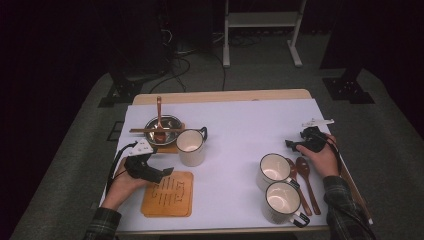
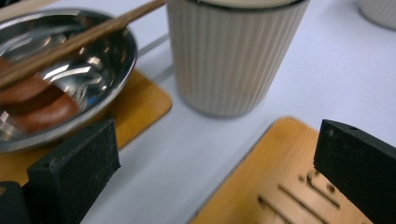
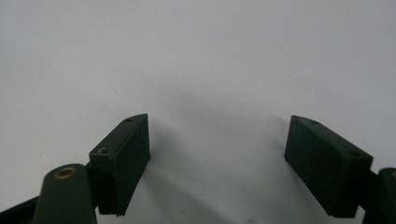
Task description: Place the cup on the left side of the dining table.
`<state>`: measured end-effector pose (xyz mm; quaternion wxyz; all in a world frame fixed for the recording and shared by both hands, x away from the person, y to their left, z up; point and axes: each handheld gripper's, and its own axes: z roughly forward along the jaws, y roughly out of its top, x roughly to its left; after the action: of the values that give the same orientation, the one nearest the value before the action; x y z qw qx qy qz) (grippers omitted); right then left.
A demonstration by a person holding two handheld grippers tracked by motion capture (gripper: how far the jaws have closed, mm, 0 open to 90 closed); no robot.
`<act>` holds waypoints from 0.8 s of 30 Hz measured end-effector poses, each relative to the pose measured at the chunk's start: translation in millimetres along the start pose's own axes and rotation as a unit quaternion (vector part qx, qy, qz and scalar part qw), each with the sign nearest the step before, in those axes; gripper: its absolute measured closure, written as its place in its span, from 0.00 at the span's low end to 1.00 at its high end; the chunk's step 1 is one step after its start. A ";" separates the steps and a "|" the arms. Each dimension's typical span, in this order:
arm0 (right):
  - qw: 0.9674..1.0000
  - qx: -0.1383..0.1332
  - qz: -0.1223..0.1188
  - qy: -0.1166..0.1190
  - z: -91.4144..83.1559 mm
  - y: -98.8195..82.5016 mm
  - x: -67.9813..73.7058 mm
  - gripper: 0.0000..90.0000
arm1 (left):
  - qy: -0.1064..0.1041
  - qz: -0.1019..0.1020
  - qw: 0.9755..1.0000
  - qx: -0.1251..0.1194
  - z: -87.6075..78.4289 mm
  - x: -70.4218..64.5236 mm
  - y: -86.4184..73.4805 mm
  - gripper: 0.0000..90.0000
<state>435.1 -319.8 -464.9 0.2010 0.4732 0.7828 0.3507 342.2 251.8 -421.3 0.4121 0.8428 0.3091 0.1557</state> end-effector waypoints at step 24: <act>1.000 0.000 -0.001 0.000 0.1 0.1 -0.1 0.23 | 0.112 -0.070 0.989 0.069 -52.0 7.6 -65.9 0.00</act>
<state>435.3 -319.8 -464.8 0.2014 0.4725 0.7830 0.3507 295.2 318.8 -441.5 0.3253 0.8229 0.4215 0.1981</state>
